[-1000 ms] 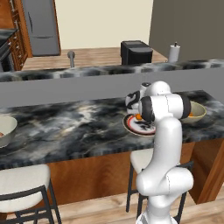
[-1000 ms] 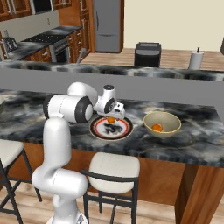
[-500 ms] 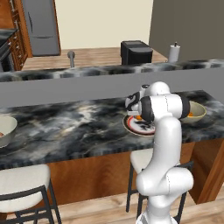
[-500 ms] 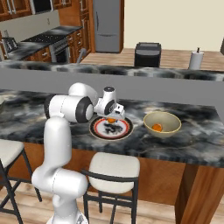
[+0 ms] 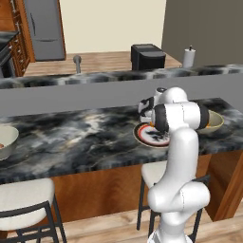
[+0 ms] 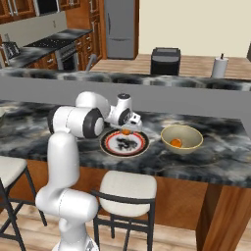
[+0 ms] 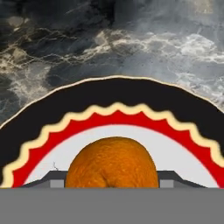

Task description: Take the fruits from the plate on the dining counter and place two fruits in each bowl.

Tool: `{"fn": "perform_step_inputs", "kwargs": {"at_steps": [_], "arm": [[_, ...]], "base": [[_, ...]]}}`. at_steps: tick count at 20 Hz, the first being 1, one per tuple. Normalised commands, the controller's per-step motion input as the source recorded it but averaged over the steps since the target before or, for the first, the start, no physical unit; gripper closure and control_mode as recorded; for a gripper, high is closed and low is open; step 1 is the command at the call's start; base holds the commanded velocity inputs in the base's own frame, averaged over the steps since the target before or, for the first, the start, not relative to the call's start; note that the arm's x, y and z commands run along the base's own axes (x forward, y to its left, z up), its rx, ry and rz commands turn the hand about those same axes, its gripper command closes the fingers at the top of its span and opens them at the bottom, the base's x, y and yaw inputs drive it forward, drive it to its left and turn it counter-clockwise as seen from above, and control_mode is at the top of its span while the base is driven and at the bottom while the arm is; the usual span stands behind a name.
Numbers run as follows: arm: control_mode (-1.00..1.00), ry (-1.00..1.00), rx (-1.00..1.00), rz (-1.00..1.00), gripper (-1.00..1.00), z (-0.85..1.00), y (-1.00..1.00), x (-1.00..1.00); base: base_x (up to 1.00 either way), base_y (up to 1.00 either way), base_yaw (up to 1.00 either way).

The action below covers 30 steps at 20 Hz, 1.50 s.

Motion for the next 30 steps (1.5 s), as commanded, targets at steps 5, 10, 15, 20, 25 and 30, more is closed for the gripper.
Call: {"fn": "perform_step_inputs", "kwargs": {"at_steps": [5,10,15,20,25,30], "arm": [[-1.0,0.0,0.0,0.0,1.0,0.91,-0.24,-0.8],[-1.0,0.0,-0.01,0.0,1.0,0.89,-0.08,-1.0],[-1.0,0.0,-0.05,-0.01,1.0,0.45,0.25,-1.0],[-1.0,0.07,-0.04,-0.06,1.0,0.41,0.31,-1.0],[-1.0,0.06,-0.01,0.0,1.0,0.05,-0.09,-1.0],[-1.0,0.01,-0.01,0.01,1.0,0.29,0.0,-0.56]], "base": [[0.0,0.0,0.0],[0.0,0.0,0.0],[0.0,0.0,0.0],[0.0,0.0,0.0],[0.0,0.0,0.0],[0.0,0.0,0.0]]}}
